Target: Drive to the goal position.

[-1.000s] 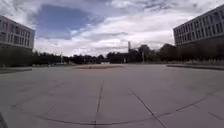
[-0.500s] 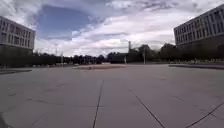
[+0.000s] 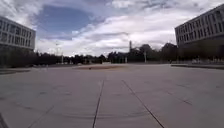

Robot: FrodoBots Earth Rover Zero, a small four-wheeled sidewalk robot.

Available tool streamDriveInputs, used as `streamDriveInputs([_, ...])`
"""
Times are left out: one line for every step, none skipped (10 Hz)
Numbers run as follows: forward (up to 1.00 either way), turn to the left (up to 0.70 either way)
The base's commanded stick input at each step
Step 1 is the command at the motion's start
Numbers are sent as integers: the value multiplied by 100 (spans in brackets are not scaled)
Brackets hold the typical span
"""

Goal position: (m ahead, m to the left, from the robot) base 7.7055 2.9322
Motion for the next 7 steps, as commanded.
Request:
streamDriveInputs([70,0])
streamDriveInputs([70,0])
streamDriveInputs([70,0])
streamDriveInputs([70,0])
streamDriveInputs([70,0])
streamDriveInputs([70,0])
streamDriveInputs([70,0])
